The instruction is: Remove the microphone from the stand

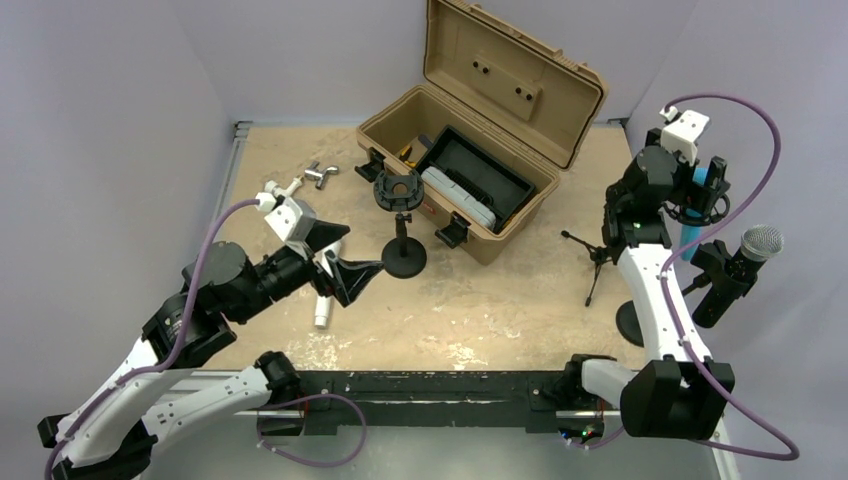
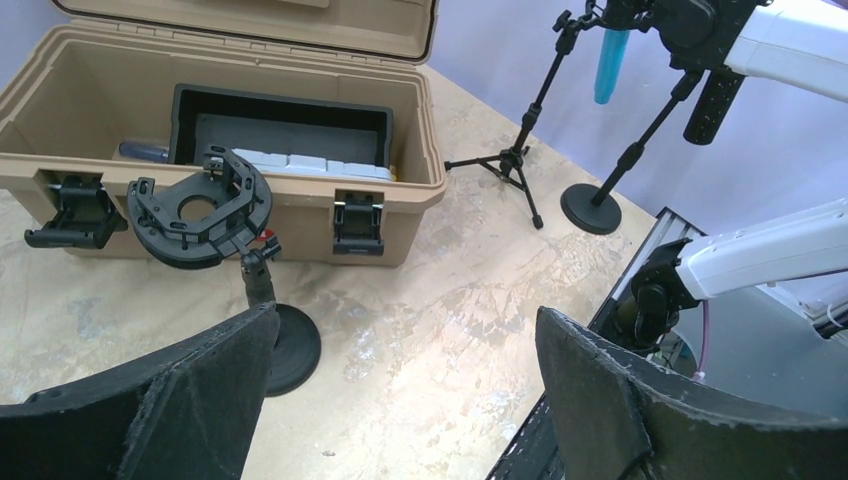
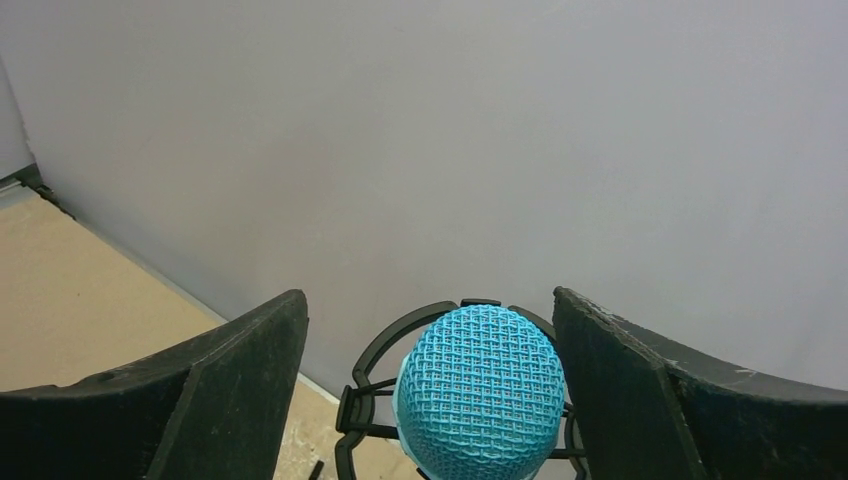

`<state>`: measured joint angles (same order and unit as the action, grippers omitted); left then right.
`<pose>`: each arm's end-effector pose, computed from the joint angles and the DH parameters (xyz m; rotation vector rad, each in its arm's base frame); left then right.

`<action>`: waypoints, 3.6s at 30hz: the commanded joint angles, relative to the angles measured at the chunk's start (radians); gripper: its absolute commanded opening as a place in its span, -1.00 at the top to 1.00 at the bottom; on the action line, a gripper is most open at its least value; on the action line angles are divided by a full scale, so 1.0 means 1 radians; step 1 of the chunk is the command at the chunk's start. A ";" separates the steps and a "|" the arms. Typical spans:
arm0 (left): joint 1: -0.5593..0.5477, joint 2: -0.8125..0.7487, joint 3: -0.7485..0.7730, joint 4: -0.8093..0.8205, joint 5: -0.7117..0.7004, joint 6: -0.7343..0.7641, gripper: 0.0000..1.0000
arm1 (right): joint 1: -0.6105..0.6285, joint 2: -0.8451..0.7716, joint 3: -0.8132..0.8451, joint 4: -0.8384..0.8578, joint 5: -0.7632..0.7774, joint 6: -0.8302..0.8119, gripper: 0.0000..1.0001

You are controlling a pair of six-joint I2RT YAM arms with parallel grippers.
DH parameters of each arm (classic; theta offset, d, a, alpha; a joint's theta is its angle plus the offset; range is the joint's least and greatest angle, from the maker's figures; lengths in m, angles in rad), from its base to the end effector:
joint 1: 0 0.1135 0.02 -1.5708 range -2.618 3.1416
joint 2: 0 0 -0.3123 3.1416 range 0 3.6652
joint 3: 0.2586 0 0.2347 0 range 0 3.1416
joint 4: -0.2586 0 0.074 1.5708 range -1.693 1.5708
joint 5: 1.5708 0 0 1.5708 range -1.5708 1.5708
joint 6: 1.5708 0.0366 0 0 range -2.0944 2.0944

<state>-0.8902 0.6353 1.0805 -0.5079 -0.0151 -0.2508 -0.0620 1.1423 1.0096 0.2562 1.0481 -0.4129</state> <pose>0.0369 -0.0447 0.4438 0.5242 1.6218 -0.8537 0.2123 -0.0450 0.4384 0.6364 1.4893 -1.1222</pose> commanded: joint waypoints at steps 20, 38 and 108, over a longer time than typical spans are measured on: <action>0.005 -0.007 -0.016 0.045 -0.016 0.003 -0.92 | 0.054 -0.059 0.174 -0.145 -0.081 0.012 0.87; 0.007 -0.022 -0.036 0.053 -0.101 0.025 -0.92 | 0.224 -0.101 0.523 -0.363 -0.149 0.016 1.00; 0.028 -0.414 -0.204 0.162 -0.969 0.036 -0.85 | 1.170 0.824 0.786 -0.492 -0.758 1.092 1.00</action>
<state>-0.8650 0.2157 0.8524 -0.3401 -1.0142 -0.2005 1.1126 2.0098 1.7836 -0.2398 0.2420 0.6952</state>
